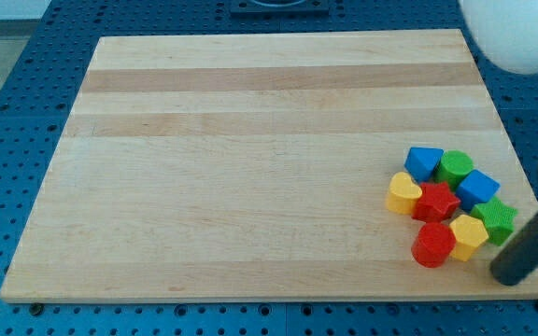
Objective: Move the yellow hexagon below the yellow heart
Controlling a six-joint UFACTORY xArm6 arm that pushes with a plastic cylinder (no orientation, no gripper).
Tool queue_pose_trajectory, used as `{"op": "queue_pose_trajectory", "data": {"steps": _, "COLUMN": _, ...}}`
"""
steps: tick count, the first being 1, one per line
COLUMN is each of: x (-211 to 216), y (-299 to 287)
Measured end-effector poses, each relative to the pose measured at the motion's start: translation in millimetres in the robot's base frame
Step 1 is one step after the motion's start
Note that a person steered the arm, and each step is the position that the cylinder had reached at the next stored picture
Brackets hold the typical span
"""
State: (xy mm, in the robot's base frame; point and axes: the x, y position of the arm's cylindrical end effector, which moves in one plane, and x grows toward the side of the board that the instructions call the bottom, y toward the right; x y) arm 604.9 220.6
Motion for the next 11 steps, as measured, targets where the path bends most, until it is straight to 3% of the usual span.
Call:
{"op": "queue_pose_trajectory", "data": {"steps": 2, "x": -7.1, "y": -16.0}}
{"op": "queue_pose_trajectory", "data": {"steps": 4, "x": -7.4, "y": 55.1}}
{"op": "queue_pose_trajectory", "data": {"steps": 5, "x": -19.5, "y": 57.6}}
{"op": "queue_pose_trajectory", "data": {"steps": 9, "x": -29.7, "y": -87.8}}
{"op": "queue_pose_trajectory", "data": {"steps": 11, "x": -64.8, "y": -162.0}}
